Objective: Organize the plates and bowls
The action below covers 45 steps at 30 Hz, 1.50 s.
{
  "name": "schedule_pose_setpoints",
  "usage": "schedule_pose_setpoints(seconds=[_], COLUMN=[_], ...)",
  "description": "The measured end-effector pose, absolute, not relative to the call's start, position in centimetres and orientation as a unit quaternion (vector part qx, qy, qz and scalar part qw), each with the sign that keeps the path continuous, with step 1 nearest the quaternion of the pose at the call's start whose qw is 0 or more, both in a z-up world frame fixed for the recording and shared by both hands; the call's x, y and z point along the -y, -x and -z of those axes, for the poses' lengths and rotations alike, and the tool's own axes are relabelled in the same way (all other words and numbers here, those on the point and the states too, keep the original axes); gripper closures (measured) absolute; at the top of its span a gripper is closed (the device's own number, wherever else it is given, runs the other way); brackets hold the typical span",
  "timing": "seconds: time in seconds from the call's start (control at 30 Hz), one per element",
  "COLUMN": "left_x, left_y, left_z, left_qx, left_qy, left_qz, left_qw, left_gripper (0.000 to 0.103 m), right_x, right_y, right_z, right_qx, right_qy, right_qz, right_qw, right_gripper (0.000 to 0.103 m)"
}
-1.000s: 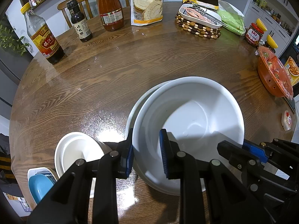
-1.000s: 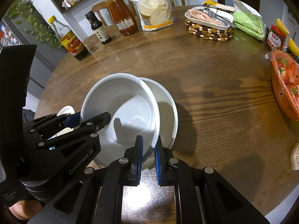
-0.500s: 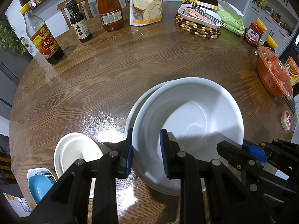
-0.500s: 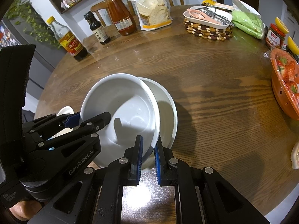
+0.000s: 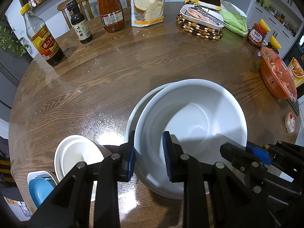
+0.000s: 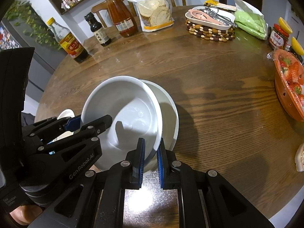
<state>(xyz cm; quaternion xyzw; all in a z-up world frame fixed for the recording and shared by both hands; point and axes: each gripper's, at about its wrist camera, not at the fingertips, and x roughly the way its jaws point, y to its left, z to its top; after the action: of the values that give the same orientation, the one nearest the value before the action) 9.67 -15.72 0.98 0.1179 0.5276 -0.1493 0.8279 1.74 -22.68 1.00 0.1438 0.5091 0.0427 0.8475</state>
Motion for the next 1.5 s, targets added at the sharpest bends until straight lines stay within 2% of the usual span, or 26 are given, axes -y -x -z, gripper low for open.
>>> schedule_pose_setpoints(seconds=[1.5], left_x=[15.81], left_y=[-9.55], left_z=[-1.30], left_qx=[-0.525], left_qy=[-0.116], left_qz=[0.149], left_qw=[0.830], left_gripper=[0.077], right_x=[22.54], right_y=[-1.75], right_z=[-0.76], right_qx=[-0.513], right_qy=[-0.149], right_qz=[-0.040], right_qw=[0.844], right_gripper=[0.091])
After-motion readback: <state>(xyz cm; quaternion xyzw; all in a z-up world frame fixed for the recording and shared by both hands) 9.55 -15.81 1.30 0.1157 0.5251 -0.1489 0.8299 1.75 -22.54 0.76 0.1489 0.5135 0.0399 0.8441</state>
